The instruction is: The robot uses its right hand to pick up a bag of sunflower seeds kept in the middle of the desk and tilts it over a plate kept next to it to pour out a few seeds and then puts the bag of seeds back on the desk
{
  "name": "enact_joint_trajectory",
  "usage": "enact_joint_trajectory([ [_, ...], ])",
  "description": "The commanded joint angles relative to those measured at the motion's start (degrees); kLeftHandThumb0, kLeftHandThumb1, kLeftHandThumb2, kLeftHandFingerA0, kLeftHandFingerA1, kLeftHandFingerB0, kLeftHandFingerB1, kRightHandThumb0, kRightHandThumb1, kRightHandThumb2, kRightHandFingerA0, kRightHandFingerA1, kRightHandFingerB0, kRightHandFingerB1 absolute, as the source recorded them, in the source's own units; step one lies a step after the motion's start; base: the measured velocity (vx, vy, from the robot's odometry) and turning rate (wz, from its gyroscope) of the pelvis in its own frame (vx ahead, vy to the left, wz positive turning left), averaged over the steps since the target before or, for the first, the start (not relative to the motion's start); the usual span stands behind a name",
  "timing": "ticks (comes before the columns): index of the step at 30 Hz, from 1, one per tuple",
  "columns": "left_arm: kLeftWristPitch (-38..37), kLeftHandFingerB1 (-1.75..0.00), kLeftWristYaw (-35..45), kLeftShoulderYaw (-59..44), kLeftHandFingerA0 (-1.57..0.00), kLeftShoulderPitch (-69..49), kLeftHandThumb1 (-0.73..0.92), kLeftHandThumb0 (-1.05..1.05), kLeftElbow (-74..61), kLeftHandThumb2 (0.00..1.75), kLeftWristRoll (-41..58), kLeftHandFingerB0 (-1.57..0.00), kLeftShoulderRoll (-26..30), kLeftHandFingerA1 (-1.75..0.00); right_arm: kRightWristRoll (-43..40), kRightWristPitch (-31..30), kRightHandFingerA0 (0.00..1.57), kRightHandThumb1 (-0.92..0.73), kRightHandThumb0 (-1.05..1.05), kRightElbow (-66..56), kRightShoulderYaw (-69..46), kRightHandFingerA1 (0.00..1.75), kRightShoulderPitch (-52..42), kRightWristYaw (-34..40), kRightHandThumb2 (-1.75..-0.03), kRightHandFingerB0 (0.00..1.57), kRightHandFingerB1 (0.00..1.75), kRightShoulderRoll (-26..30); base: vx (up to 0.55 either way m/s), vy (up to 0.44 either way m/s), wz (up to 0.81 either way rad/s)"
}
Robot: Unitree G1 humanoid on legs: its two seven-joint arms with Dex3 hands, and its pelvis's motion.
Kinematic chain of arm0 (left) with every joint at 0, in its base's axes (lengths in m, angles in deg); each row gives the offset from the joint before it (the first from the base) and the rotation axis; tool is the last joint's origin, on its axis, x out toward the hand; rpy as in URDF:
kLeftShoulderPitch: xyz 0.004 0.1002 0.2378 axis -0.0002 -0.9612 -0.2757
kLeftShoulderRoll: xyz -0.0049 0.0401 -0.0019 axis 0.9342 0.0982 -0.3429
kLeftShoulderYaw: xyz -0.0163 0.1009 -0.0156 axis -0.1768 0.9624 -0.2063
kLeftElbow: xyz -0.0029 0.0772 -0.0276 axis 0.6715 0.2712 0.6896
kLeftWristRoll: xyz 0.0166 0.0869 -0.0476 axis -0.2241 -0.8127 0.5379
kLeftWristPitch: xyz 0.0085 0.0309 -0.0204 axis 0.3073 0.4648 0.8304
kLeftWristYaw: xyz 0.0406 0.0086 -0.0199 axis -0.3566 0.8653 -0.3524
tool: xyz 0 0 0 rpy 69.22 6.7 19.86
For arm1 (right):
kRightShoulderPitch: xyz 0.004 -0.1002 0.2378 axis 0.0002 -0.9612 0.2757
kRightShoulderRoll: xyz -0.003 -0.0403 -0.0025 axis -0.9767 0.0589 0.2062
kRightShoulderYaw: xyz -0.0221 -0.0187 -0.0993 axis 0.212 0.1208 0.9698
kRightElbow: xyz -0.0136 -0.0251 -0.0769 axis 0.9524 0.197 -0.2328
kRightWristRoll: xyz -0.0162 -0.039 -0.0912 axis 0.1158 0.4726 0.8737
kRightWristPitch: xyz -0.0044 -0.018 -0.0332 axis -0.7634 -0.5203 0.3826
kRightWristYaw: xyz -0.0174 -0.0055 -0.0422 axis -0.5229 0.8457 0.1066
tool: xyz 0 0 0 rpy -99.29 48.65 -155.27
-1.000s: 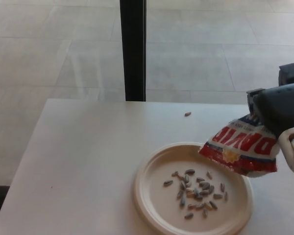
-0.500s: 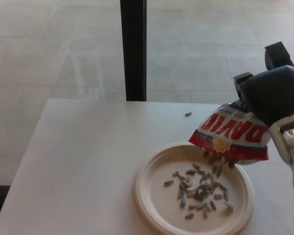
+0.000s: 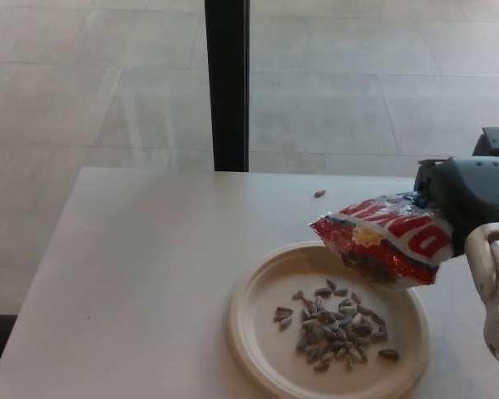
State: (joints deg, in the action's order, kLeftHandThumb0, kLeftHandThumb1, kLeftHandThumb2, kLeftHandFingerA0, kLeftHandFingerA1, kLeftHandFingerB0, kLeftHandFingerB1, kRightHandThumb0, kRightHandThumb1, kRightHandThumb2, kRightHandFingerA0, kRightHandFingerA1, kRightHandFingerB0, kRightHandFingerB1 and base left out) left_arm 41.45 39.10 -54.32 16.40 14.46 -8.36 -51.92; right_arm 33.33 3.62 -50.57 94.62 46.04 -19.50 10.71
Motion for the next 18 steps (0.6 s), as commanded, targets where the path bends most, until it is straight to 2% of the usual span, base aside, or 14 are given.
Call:
enact_joint_trajectory([
  [1,-0.8,-0.37,-0.5,-0.3,-0.45,-0.9,0.76,-0.82,0.2,0.63,0.2,-0.44,0.2,-0.51,-5.3,-8.7,0.83,-0.66,-0.35,0.4,-4.3,1.58,-1.9,-5.9,-0.65,0.73,0.85,-2.1,0.00,0.000,0.00],
  [2,-1.0,-0.37,-0.7,-0.2,-0.45,-1.1,0.76,-0.82,0.3,0.63,0.0,-0.44,0.2,-0.51,-5.6,-9.0,0.83,-0.66,-0.35,0.3,-4.7,1.58,-2.1,-5.9,-0.65,0.73,0.85,-2.4,0.00,0.000,0.00],
  [5,-1.0,-0.37,-0.8,-0.1,-0.46,-1.2,0.76,-0.82,0.2,0.63,-0.1,-0.43,0.2,-0.51,-9.0,-9.2,0.88,-0.64,-0.36,-1.0,-8.0,1.65,-4.0,-5.8,-0.66,0.76,1.08,-3.6,0.00,0.000,0.00],
  [6,-0.8,-0.49,-0.7,-0.2,-0.41,-1.1,0.59,-0.80,0.3,1.01,-0.1,-0.35,0.3,-0.58,-9.8,-9.7,1.02,-0.60,-0.28,-1.7,-9.0,1.70,-4.6,-5.5,-0.77,0.73,1.31,-4.5,0.00,0.000,0.00],
  [7,-0.6,-0.36,-0.6,-0.2,-0.46,-1.0,0.75,-0.82,0.4,0.63,0.0,-0.43,0.4,-0.50,-11.4,-10.5,0.93,-0.61,-0.33,-2.7,-10.8,1.75,-6.0,-4.7,-0.76,0.77,1.47,-6.3,0.00,0.000,0.00],
  [8,-0.5,-0.37,-0.7,-0.5,-0.47,-1.0,0.74,-0.82,0.4,0.63,0.3,-0.45,0.3,-0.52,-12.4,-10.5,0.90,-0.62,-0.33,-3.1,-11.9,1.75,-6.8,-4.0,-0.76,0.73,1.19,-7.3,0.00,0.000,0.00],
  [9,-0.3,-0.37,-0.9,-0.8,-0.47,-0.9,0.74,-0.82,0.4,0.63,0.6,-0.45,0.1,-0.52,-13.0,-10.4,0.90,-0.62,-0.33,-3.4,-12.6,1.75,-7.3,-3.8,-0.76,0.73,1.19,-7.9,0.00,0.000,0.00],
  [10,-0.3,-0.37,-0.7,-0.7,-0.46,-0.9,0.75,-0.82,0.4,0.63,0.6,-0.44,0.1,-0.51,-13.4,-10.3,0.90,-0.63,-0.29,-3.6,-12.9,1.75,-7.7,-3.7,-0.76,0.69,0.85,-8.3,0.00,0.000,0.00],
  [11,-0.2,-0.36,-0.4,-0.7,-0.45,-1.0,0.75,-0.82,0.4,0.63,0.5,-0.43,0.2,-0.51,-16.2,-7.7,0.85,-0.63,-0.28,-4.8,-14.9,1.70,-9.8,-2.3,-0.75,0.55,0.57,-9.9,0.00,0.000,0.00],
  [12,-0.6,-0.49,-0.4,-0.3,-0.41,-1.2,0.59,-0.82,0.4,1.01,0.1,-0.34,0.2,-0.59,-16.1,-7.9,0.84,-0.65,-0.28,-4.8,-14.9,1.69,-10.6,-2.3,-0.75,0.56,0.57,-10.3,0.00,0.000,0.00],
  [13,-0.6,-0.36,-0.4,-0.2,-0.45,-1.3,0.77,-0.81,0.4,0.63,0.0,-0.42,0.2,-0.51,-15.9,-7.8,0.84,-0.66,-0.31,-5.0,-14.7,1.64,-11.4,-2.4,-0.74,0.59,0.60,-10.5,0.00,0.000,0.00],
  [14,-0.6,-0.49,-0.4,-0.3,-0.41,-1.2,0.60,-0.79,0.7,1.01,0.0,-0.33,0.3,-0.59,-16.4,-6.6,0.96,-0.57,-0.31,-5.2,-14.6,1.73,-12.5,-2.6,-0.80,0.76,1.10,-10.5,0.00,0.000,0.00],
  [15,-0.5,-0.37,-0.5,-0.3,-0.45,-1.2,0.76,-0.82,0.7,0.63,0.0,-0.42,0.3,-0.51,-17.2,-5.1,0.87,-0.56,-0.24,-5.3,-14.7,1.69,-13.6,-2.6,-0.92,0.85,1.25,-10.6,0.00,0.000,0.00],
  [18,-0.6,-0.36,-0.4,-0.5,-0.46,-1.4,0.76,-0.82,0.8,0.63,0.1,-0.43,0.5,-0.50,-20.3,0.9,0.87,-0.52,-0.20,-4.9,-14.2,1.70,-16.2,-2.1,-0.83,0.90,1.14,-11.1,0.00,0.000,0.00],
])
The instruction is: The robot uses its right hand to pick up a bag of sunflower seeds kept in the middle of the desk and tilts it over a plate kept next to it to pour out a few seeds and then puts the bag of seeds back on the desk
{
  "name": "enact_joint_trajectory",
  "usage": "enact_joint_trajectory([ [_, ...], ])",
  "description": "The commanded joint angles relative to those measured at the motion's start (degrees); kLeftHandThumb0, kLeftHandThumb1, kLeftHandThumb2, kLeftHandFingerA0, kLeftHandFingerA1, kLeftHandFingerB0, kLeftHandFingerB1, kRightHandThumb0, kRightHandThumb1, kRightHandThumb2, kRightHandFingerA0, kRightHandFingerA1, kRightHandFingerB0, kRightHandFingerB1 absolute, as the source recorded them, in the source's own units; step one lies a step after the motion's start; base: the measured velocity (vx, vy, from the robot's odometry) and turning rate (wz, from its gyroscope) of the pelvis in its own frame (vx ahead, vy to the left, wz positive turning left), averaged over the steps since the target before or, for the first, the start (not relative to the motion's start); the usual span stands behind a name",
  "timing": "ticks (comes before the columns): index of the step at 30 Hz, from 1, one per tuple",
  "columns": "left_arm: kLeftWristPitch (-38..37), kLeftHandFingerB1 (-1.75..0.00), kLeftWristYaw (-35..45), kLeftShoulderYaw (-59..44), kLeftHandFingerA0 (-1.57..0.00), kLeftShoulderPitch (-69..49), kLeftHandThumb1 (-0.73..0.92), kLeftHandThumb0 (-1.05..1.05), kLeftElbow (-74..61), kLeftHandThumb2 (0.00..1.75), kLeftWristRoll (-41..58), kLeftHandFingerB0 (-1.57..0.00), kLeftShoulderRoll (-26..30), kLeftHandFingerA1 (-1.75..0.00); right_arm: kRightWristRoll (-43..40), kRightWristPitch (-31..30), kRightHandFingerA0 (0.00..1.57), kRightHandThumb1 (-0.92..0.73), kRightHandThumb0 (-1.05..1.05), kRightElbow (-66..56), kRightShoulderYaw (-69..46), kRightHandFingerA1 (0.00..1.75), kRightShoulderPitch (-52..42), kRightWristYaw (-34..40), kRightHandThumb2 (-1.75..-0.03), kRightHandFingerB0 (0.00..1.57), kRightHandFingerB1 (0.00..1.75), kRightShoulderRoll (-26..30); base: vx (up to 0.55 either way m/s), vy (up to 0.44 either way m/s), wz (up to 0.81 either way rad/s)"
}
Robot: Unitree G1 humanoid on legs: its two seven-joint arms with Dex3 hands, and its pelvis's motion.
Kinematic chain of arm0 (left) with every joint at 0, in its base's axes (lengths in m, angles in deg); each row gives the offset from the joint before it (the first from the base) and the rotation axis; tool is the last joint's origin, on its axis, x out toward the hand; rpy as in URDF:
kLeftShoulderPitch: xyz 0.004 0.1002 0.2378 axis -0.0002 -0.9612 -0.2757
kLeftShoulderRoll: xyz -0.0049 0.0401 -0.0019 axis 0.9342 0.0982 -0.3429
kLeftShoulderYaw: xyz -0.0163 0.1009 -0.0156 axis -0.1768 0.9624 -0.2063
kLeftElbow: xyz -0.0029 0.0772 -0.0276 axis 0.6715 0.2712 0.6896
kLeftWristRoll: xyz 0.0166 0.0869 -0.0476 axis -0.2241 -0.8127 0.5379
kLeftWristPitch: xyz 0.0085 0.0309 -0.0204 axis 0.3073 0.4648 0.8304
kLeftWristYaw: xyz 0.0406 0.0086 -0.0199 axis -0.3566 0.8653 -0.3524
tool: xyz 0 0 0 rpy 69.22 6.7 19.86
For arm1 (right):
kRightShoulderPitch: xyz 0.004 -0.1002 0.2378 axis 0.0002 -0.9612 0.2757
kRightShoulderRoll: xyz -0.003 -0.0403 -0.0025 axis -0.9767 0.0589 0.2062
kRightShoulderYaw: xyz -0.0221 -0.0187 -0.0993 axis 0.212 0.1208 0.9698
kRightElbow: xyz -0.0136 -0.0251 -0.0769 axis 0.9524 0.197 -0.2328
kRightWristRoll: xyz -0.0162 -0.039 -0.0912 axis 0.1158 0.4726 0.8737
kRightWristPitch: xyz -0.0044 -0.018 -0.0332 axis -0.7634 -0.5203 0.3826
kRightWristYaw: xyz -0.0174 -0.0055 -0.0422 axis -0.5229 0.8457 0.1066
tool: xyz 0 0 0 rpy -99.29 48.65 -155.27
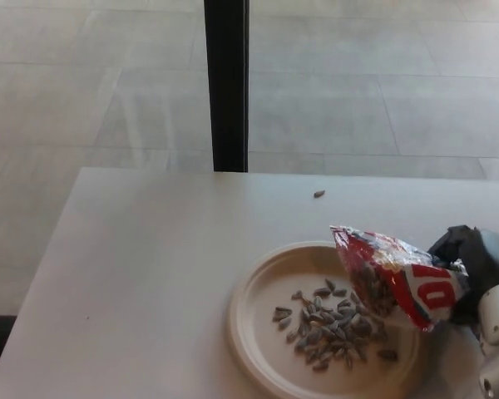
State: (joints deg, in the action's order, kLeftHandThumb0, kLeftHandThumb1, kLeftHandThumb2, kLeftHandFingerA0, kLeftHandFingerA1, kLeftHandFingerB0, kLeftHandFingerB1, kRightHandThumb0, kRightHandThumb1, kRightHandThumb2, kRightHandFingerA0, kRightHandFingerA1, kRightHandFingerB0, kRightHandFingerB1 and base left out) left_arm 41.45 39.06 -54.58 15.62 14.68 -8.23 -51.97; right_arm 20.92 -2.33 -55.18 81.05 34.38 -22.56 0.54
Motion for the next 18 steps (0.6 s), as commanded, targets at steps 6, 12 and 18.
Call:
enact_joint_trajectory([
  [6,-1.1,-0.37,0.0,0.0,-0.44,-0.9,0.77,-0.81,0.4,0.63,-0.2,-0.42,0.3,-0.49,-11.8,13.8,0.88,-0.53,-0.24,1.2,1.4,1.66,-10.0,0.9,-0.98,0.85,1.39,-2.3,0.00,0.000,0.00],
  [12,-1.6,-0.37,0.0,-0.3,-0.44,-1.7,0.78,-0.82,0.2,0.64,0.2,-0.40,-0.4,-0.48,-14.7,12.9,1.02,-0.52,-0.18,2.9,0.8,1.56,-12.4,1.5,-1.13,0.96,0.92,-4.8,0.00,0.000,0.00],
  [18,-1.2,-0.36,-0.6,-0.1,-0.46,-1.3,0.78,-0.80,0.4,0.64,-0.2,-0.41,0.0,-0.47,-18.3,11.6,0.77,-0.72,-0.34,3.2,-1.0,1.08,-12.9,-0.7,-0.68,0.46,0.52,-4.0,0.00,0.000,0.00],
])
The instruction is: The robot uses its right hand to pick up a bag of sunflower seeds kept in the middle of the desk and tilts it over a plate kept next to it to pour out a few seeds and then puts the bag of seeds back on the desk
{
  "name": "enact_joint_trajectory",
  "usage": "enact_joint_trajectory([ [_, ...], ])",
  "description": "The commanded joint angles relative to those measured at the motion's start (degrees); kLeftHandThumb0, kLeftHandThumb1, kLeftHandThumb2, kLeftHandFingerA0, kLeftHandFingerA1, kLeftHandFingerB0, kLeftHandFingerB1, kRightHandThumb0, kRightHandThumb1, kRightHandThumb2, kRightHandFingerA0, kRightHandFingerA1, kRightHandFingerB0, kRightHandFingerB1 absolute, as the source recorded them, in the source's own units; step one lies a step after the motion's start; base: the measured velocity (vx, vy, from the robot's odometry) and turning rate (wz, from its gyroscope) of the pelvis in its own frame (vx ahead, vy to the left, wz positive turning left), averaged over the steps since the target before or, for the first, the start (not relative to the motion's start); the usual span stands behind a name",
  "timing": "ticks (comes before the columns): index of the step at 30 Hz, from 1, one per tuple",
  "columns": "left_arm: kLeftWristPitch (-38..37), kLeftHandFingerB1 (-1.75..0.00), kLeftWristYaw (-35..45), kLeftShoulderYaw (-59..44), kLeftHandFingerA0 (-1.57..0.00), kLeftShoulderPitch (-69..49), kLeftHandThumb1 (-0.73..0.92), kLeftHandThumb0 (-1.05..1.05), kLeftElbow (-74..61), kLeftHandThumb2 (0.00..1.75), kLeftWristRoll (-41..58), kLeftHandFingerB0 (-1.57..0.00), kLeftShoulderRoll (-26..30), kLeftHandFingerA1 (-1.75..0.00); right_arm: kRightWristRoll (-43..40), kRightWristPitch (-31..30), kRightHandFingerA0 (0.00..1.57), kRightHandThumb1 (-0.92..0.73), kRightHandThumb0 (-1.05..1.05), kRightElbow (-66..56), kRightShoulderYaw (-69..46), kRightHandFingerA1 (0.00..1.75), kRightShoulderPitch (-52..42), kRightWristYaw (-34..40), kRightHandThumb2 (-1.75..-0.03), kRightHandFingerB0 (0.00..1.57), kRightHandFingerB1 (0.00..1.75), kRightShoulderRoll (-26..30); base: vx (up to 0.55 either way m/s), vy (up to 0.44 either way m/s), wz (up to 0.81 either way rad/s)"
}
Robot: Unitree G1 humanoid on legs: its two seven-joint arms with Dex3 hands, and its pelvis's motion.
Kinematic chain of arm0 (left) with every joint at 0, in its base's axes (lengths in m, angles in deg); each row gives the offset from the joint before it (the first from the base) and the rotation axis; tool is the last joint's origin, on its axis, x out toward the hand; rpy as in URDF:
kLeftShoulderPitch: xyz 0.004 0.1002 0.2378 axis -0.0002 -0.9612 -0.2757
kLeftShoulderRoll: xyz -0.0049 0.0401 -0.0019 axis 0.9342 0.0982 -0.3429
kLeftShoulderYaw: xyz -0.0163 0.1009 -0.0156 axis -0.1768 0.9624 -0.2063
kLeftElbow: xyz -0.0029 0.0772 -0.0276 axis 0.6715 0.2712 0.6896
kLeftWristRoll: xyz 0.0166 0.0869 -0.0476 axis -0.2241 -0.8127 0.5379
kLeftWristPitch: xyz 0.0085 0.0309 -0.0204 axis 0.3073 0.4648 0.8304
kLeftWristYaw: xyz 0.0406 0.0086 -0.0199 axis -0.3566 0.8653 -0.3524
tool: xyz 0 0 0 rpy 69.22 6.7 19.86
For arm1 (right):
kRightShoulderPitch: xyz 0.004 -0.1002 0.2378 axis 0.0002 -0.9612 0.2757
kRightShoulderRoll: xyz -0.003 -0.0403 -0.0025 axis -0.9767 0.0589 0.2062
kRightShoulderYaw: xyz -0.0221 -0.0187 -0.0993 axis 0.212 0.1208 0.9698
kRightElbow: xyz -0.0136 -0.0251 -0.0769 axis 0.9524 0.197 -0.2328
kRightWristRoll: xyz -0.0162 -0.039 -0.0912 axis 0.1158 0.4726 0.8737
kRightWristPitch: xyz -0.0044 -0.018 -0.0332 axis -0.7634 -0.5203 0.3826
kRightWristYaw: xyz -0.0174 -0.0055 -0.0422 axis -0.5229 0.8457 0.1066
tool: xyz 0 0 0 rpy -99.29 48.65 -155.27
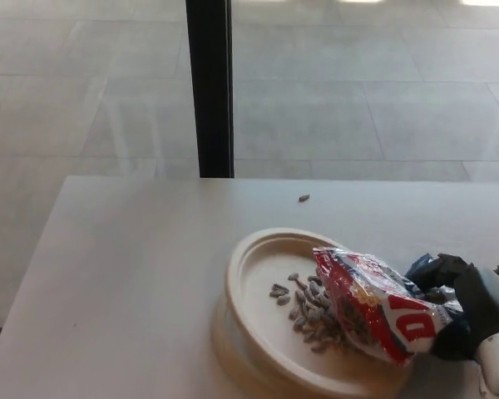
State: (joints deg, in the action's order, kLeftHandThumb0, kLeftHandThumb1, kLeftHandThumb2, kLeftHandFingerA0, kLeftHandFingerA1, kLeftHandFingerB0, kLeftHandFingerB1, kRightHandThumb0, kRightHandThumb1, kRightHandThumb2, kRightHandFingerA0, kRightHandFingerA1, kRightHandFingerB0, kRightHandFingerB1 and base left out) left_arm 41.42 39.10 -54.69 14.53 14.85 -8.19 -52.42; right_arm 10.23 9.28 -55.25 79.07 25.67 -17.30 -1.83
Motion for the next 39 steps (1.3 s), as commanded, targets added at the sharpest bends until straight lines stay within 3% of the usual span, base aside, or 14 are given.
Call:
enact_joint_trajectory([
  [1,-0.9,-0.37,-0.4,-0.4,-0.46,-0.2,0.77,-0.81,0.3,0.63,0.3,-0.43,0.2,-0.48,-7.8,0.3,0.64,-0.69,-0.33,3.4,1.1,1.10,-4.4,-6.4,-0.65,0.39,0.46,-1.1,0.00,0.000,0.00],
  [2,-1.0,-0.37,-0.2,-0.5,-0.45,-0.2,0.77,-0.81,0.3,0.63,0.3,-0.43,0.2,-0.48,-8.7,1.8,0.61,-0.68,-0.31,4.2,1.0,1.56,-4.5,-6.9,-0.63,0.36,0.41,-0.5,0.00,0.000,0.00],
  [4,-1.0,-0.37,-0.5,0.1,-0.44,-0.4,0.79,-0.81,0.4,0.64,-0.3,-0.42,0.1,-0.48,-9.6,2.4,0.45,-0.62,-0.33,5.1,1.1,1.19,-4.7,-7.8,-0.64,0.30,0.40,0.5,0.00,0.000,0.00],
  [5,-1.1,-0.38,-0.4,-0.2,-0.44,-0.4,0.77,-0.82,0.3,0.63,0.1,-0.42,-0.1,-0.50,-9.1,2.3,0.21,-0.42,-0.28,5.0,1.5,0.64,-5.1,-7.6,-0.98,0.18,0.55,1.1,0.00,0.000,0.00],
  [7,-1.5,-0.51,-0.5,-0.2,-0.41,-0.7,0.60,-0.81,0.4,1.00,0.1,-0.37,-0.4,-0.58,-9.2,2.0,0.14,-0.55,-0.31,4.1,1.8,0.68,-5.5,-7.7,-0.78,0.27,0.41,1.9,0.00,0.000,0.00],
  [10,-1.5,-0.51,-0.3,-0.4,-0.41,-0.7,0.59,-0.81,0.4,0.99,0.2,-0.37,-0.5,-0.58,-8.9,0.9,0.09,-0.56,-0.32,3.4,2.4,0.86,-5.3,-7.3,-0.79,0.28,0.40,2.6,0.00,0.000,0.00],
  [11,-1.4,-0.38,-0.3,-0.5,-0.46,-0.7,0.77,-0.80,0.4,0.63,0.3,-0.42,-0.6,-0.49,-8.6,1.0,0.07,-0.50,-0.34,3.6,2.3,0.88,-4.9,-6.5,-0.85,0.27,0.41,2.9,0.00,0.000,0.00],
  [14,-1.3,-0.37,-0.3,-0.9,-0.47,-0.8,0.77,-0.80,0.2,0.64,0.7,-0.41,-0.8,-0.48,-9.4,-1.8,0.00,-0.46,-0.54,1.6,1.2,0.00,-4.0,-6.4,-0.78,0.08,0.38,3.2,0.00,0.000,0.00],
  [18,-1.3,-0.37,-0.4,-0.8,-0.46,-0.8,0.77,-0.81,0.2,0.64,0.4,-0.42,-1.0,-0.49,-11.6,-5.4,0.00,-0.44,-0.56,-0.4,-0.1,0.00,-3.0,-9.1,-0.73,0.06,0.25,3.6,0.00,0.000,0.00],
  [19,-1.3,-0.51,-0.5,-0.9,-0.41,-1.0,0.59,-0.80,0.3,0.99,0.4,-0.38,-1.2,-0.58,-13.0,-6.9,0.00,-0.39,-0.55,-1.3,-1.0,0.00,-2.8,-11.3,-0.64,0.01,0.08,4.5,0.00,0.000,0.00],
  [20,-1.0,-0.37,-0.3,-1.0,-0.44,-1.1,0.76,-0.81,0.4,0.63,0.6,-0.42,-1.2,-0.49,-13.9,-8.0,0.00,-0.37,-0.51,-2.2,-1.5,0.00,-2.7,-13.0,-0.62,0.04,0.06,5.3,0.00,0.000,0.00],
  [34,-1.0,-0.37,-0.4,-1.7,-0.48,-2.7,0.78,-0.75,0.4,0.64,0.8,-0.44,-1.1,-0.50,-21.0,-10.6,0.00,-0.34,-0.60,-9.0,-4.0,0.00,-2.6,-26.0,-0.60,0.00,0.05,15.6,0.00,0.000,0.00],
  [35,-1.2,-0.51,-0.2,-1.6,-0.40,-2.8,0.62,-0.73,0.5,1.01,0.6,-0.35,-1.0,-0.58,-21.2,-10.7,0.00,-0.34,-0.61,-10.1,-3.8,0.00,-2.6,-26.7,-0.59,0.00,0.01,16.5,0.00,0.000,0.00],
  [39,-1.1,-0.37,-0.3,-1.6,-0.47,-2.9,0.78,-0.76,0.6,0.64,0.5,-0.45,-0.9,-0.49,-22.9,-11.7,0.00,-0.34,-0.64,-13.0,-4.4,0.00,-2.6,-28.4,-0.61,0.00,0.00,18.1,0.00,0.000,0.00],
])
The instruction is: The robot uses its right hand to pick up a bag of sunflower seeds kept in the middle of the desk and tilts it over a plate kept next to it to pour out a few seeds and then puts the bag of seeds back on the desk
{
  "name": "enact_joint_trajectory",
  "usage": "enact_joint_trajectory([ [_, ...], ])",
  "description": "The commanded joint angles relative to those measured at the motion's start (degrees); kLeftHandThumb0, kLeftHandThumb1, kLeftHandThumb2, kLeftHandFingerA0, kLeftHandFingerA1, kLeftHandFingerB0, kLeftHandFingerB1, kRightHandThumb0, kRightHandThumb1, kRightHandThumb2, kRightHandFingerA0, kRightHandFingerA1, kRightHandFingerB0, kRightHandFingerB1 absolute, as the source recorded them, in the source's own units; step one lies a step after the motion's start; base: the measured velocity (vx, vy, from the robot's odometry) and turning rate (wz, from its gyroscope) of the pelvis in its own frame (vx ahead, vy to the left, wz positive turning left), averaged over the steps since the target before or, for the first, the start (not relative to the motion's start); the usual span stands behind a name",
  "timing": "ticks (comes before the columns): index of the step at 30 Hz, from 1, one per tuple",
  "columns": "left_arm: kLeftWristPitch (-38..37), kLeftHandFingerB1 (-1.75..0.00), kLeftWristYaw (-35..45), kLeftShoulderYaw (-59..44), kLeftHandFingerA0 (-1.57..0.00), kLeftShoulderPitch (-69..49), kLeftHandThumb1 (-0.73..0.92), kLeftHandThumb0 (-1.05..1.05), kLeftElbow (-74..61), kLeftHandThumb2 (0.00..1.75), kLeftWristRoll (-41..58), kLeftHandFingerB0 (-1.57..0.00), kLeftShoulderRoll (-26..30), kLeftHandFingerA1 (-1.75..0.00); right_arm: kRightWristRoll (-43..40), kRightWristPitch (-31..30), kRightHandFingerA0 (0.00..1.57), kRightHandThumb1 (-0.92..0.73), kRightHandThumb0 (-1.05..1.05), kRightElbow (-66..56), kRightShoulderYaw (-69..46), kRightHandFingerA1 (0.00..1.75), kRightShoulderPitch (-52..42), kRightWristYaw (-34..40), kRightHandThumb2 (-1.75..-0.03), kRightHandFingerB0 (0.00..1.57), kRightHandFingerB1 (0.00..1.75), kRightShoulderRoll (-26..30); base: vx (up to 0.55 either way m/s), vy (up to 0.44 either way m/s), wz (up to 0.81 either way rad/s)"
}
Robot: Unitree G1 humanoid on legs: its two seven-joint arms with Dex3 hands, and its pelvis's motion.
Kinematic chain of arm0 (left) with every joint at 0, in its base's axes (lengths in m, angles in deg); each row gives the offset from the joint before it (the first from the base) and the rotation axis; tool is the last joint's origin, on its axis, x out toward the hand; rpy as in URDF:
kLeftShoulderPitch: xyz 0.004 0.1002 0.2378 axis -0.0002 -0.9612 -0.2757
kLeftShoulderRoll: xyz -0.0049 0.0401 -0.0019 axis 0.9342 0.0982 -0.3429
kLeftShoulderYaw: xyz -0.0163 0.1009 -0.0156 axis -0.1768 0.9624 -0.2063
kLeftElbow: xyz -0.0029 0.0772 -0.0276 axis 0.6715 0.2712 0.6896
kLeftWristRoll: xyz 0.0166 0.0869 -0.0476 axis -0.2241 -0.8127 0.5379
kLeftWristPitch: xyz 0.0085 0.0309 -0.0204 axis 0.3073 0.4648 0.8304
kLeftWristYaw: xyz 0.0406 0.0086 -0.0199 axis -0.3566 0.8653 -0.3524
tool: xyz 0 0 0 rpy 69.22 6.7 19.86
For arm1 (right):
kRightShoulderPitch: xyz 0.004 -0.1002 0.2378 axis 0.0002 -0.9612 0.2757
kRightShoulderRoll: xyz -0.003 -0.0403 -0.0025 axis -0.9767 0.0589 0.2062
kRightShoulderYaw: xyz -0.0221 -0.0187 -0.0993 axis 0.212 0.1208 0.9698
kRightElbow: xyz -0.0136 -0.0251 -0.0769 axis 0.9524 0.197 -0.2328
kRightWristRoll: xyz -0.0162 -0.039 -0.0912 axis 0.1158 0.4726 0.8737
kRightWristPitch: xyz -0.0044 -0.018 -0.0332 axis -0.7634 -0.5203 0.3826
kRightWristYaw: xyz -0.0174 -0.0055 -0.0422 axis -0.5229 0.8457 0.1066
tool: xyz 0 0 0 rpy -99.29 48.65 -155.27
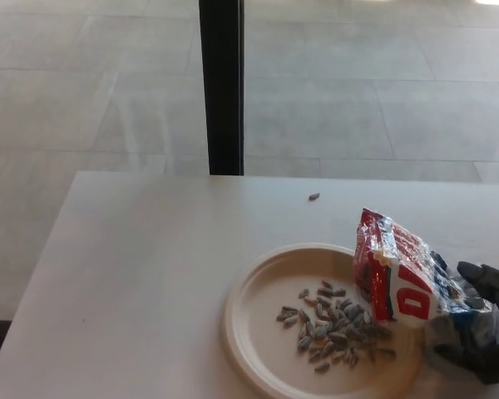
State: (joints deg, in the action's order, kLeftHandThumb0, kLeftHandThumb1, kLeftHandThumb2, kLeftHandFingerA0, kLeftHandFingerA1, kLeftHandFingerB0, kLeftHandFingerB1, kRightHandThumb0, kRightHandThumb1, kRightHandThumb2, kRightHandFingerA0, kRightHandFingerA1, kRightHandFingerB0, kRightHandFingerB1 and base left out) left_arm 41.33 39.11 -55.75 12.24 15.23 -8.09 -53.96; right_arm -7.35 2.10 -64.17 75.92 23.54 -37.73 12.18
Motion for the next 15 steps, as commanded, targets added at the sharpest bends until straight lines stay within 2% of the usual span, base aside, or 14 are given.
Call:
enact_joint_trajectory([
  [1,-1.2,-0.37,0.1,-0.7,-0.46,-0.7,0.76,-0.78,0.2,0.63,0.6,-0.45,0.6,-0.50,-5.9,-4.4,0.00,-0.33,-0.65,-5.0,-1.7,0.00,-0.6,-8.3,-0.62,0.00,0.01,4.5,0.00,0.000,0.00],
  [5,-1.0,-0.39,0.1,-0.9,-0.47,-0.7,0.76,-0.76,0.1,0.63,0.7,-0.46,0.6,-0.50,-9.4,-3.5,0.00,-0.37,-0.71,-8.3,-4.7,0.00,-1.4,-9.8,-0.65,0.00,0.00,5.6,0.00,0.000,0.00],
  [11,-1.1,-0.39,-0.4,-0.9,-0.45,-1.1,0.76,-0.76,0.1,0.63,0.3,-0.45,0.5,-0.49,-15.0,-5.0,0.00,-0.36,-0.75,-11.7,-10.9,0.00,-1.6,-9.7,-0.68,0.00,0.00,4.4,0.00,0.000,0.00],
  [14,-0.8,-0.39,-0.4,-1.1,-0.46,-1.0,0.74,-0.79,0.2,0.63,0.4,-0.45,0.5,-0.51,-17.0,-3.0,0.00,-0.43,-0.76,-12.8,-15.8,0.00,-1.7,-11.3,-0.68,0.00,0.00,7.3,0.00,0.000,0.00],
  [15,-0.9,-0.40,-0.6,-1.3,-0.48,-1.1,0.73,-0.80,0.2,0.62,0.6,-0.47,0.3,-0.52,-18.5,-2.7,0.00,-0.39,-0.78,-12.9,-19.8,0.00,-3.1,-13.1,-0.70,0.00,0.00,10.1,0.00,0.000,0.00],
])
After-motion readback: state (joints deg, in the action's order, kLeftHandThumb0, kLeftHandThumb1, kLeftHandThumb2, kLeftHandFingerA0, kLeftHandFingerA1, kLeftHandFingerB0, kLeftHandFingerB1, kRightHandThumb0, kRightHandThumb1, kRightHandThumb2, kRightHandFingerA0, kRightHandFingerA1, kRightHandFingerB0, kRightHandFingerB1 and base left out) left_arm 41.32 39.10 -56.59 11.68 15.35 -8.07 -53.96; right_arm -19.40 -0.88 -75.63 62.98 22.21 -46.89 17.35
